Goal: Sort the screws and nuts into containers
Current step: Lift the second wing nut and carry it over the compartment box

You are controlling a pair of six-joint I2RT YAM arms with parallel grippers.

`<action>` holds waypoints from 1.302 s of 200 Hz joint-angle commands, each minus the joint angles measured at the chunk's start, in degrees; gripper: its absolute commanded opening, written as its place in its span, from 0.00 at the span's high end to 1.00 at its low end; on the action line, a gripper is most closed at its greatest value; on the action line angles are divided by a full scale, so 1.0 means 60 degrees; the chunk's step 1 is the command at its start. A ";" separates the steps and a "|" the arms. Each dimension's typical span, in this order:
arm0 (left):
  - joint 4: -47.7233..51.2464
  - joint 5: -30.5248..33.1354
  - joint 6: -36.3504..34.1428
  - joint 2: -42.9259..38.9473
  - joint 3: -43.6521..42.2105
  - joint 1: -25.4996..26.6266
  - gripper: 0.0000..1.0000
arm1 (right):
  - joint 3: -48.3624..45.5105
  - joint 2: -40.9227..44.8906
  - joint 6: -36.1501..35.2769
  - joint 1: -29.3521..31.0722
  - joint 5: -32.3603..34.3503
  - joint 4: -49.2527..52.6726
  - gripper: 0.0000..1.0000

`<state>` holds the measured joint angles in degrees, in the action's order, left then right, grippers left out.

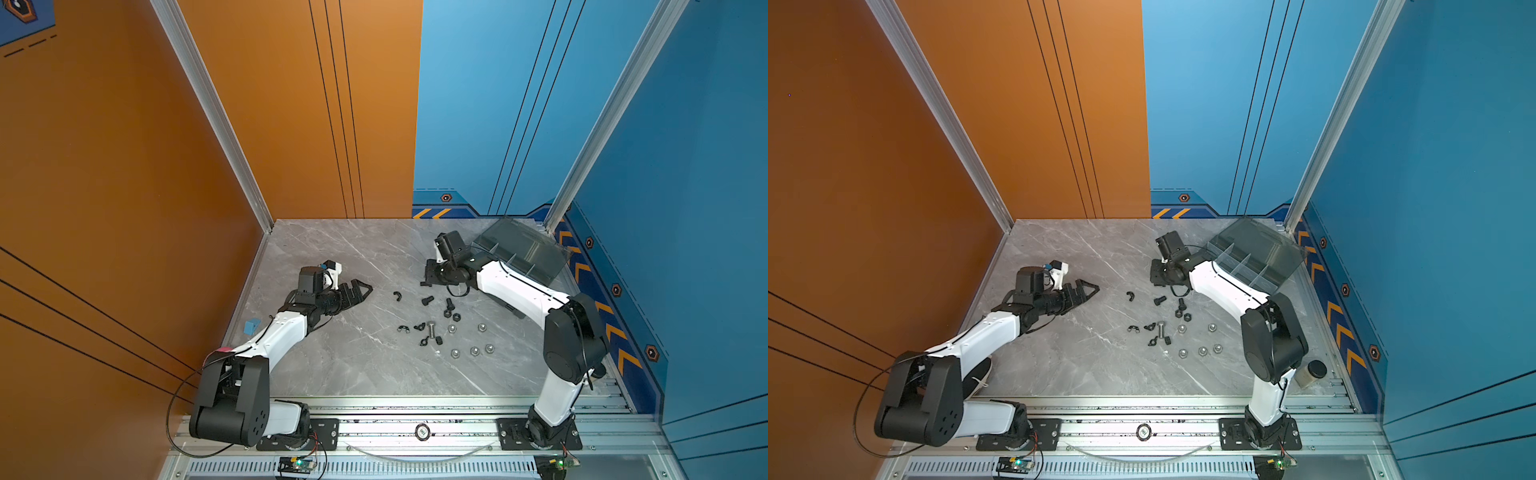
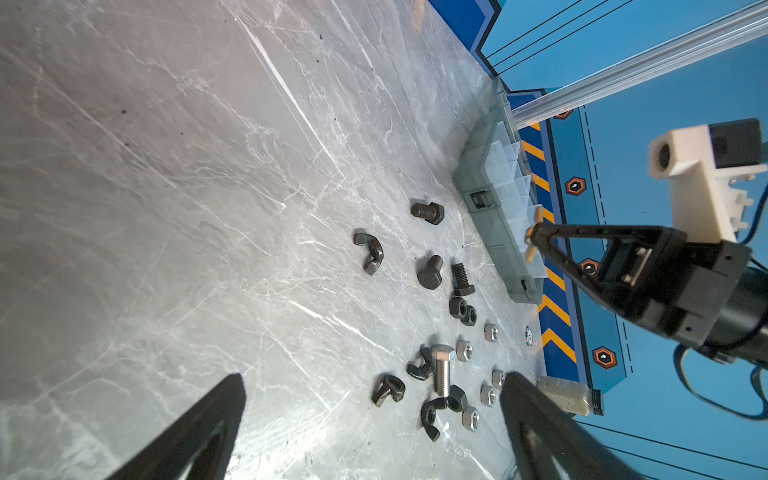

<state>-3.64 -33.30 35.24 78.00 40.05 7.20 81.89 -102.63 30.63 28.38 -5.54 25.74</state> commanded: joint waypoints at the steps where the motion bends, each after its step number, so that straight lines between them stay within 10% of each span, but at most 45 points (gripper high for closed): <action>1: -0.0252 -0.0032 0.0138 0.0027 0.0091 0.0105 0.02 | 0.0450 0.0397 -0.0821 -0.0765 0.0006 0.0504 1.00; 94: -0.0669 0.0334 0.0623 0.0614 0.0415 0.0535 0.02 | 0.3393 -0.1612 -0.1631 -0.3348 0.0254 0.1416 1.00; 260: -0.0608 0.0438 0.0718 0.1089 0.0897 0.0823 0.02 | 0.5131 -0.4542 -0.1913 -0.3994 0.0168 0.1731 1.00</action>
<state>-7.07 -31.55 39.13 83.61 43.59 11.51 111.15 -128.51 20.32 4.58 -4.27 34.54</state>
